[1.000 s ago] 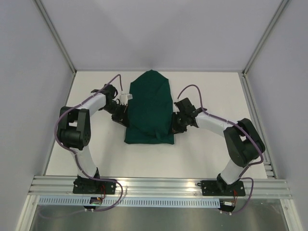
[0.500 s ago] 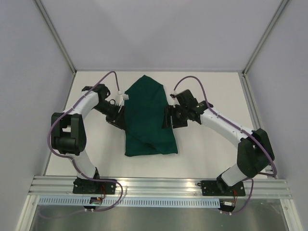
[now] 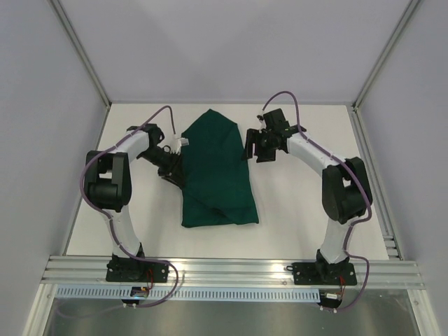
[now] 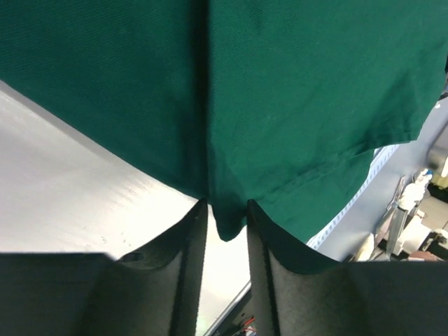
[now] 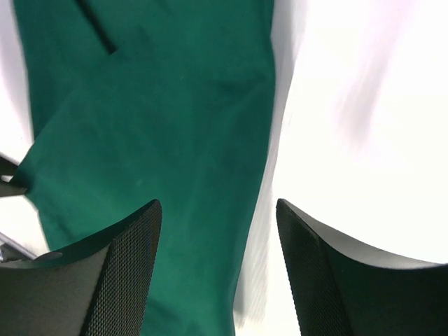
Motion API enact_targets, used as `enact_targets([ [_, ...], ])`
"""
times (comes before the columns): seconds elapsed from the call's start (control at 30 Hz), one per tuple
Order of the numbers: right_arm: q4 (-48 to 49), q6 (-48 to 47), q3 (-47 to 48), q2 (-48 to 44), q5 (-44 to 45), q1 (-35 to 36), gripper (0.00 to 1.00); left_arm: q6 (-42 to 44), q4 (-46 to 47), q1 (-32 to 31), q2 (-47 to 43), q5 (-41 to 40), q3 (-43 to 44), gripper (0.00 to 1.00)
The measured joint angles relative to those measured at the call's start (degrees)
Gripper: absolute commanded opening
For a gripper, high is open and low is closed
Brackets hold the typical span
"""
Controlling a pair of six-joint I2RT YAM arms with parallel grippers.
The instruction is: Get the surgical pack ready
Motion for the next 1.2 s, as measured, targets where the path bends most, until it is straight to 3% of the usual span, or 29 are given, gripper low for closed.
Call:
enact_targets([
  [0.13, 2.29, 1.51, 2.51, 7.61, -1.18, -0.94, 0.68, -0.42, 0.17, 0.00, 0.02, 0.09, 0.00, 0.19],
  [0.23, 3.82, 2.91, 4.44, 12.22, -2.03, -1.20, 0.65, -0.59, 0.26, 0.00, 0.11, -0.44, 0.00, 0.00],
  [0.33, 5.97, 4.61, 5.95, 15.74, -2.82, -1.42, 0.48, -0.59, 0.15, 0.00, 0.59, -0.50, 0.24, 0.00],
  [0.37, 6.67, 5.22, 6.38, 16.59, -3.08, -1.55, 0.38, -0.59, -0.04, -0.02, 0.83, -0.59, 0.59, 0.00],
  [0.47, 9.01, 7.63, 6.71, 18.53, -4.17, -2.01, 0.24, -0.63, -0.28, -0.04, 1.25, -1.44, 2.34, 0.00],
  [0.6, 11.26, 10.16, 6.08, 19.10, -5.62, -3.10, 0.15, -0.66, 0.00, 0.13, 1.27, -2.82, 5.22, 0.00],
  [0.73, 13.18, 11.50, 5.18, 19.10, -6.21, -3.54, 0.14, -0.66, 0.31, 0.48, 1.27, -3.65, 5.73, 0.00],
  [0.87, 13.86, 12.24, 5.05, 19.10, -6.29, -3.54, 0.40, -0.61, 0.31, 0.55, 1.40, -4.85, 5.70, 0.01],
  [0.93, 14.29, 12.24, 5.07, 18.99, -6.64, -3.67, 0.48, -0.46, 0.24, 0.70, 1.86, -5.18, 5.70, 0.14],
  [1.0, 14.36, 12.04, 5.07, 18.49, -6.19, -3.74, 0.49, -0.26, 0.11, 0.85, 2.49, -5.31, 5.70, 0.25],
  [1.2, 14.16, 12.46, 5.53, 15.50, -4.39, -3.82, 0.43, 0.98, -2.05, 1.31, 2.86, -4.70, 7.39, 0.33],
])
